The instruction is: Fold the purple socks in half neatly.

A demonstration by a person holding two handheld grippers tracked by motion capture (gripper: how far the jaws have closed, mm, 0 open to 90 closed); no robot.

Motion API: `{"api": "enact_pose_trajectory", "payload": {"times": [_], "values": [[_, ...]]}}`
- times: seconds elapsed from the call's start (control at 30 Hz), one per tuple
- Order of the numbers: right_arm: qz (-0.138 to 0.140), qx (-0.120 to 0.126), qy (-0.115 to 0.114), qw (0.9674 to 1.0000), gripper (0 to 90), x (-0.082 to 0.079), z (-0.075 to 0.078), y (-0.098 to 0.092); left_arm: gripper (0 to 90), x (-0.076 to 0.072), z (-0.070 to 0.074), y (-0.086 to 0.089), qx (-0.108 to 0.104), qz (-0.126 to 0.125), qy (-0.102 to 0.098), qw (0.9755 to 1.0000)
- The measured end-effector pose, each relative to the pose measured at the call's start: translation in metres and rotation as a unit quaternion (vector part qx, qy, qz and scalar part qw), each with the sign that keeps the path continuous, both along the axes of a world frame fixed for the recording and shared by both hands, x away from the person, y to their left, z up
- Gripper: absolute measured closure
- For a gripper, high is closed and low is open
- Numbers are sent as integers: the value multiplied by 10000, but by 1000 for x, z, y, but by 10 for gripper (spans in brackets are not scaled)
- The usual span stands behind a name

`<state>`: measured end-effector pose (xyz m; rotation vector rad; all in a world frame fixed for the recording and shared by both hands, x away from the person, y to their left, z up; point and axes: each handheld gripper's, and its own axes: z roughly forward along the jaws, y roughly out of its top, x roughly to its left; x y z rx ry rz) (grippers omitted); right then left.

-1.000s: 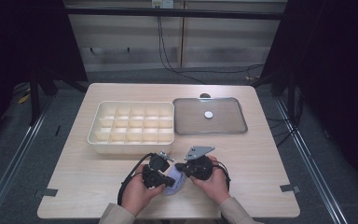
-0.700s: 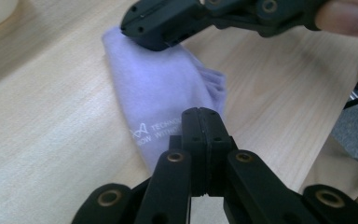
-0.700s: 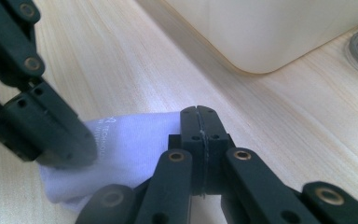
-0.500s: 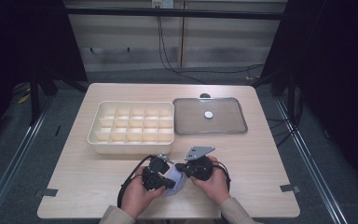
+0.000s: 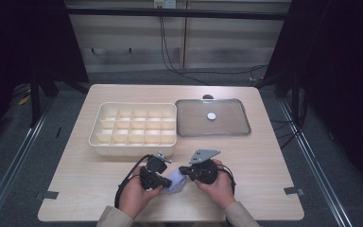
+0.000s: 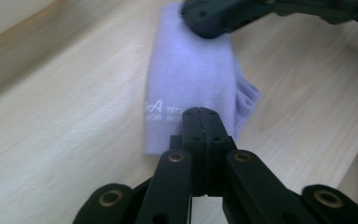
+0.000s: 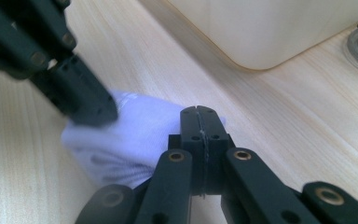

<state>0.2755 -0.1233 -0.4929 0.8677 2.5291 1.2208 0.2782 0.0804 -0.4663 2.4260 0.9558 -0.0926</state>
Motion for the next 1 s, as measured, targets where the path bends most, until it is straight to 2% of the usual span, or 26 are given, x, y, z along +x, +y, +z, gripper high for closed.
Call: {"api": "enact_pose_trajectory", "payload": {"times": [0.2, 0.5, 0.57, 0.6, 0.67, 0.9, 1.0], "values": [[68, 69, 6, 10000, 900, 0, -1, 3, 900, 7, 1, 10, 46, 108, -4, 9999], [128, 9, -71, 9999, 900, 0, 0, 5, 897, 7, 1, 16, -117, 141, 224, 9996], [126, -5, -66, 9999, 900, 1, 1, 5, 846, 8, 3, 20, -233, 224, 203, 9993], [146, -10, -93, 9998, 900, 1, 1, 5, 845, 9, 6, 22, -210, 237, 146, 9994], [153, 26, -91, 9998, 900, 2, 0, 6, 824, 12, 10, 25, -315, 306, 128, 9990], [188, 37, -79, 9998, 900, 4, 1, 6, 714, 25, 19, 21, -254, 302, 99, 9992], [207, 41, -97, 9997, 900, 5, 1, 7, 623, 28, 17, 15, -219, 230, 132, 9994]]}}
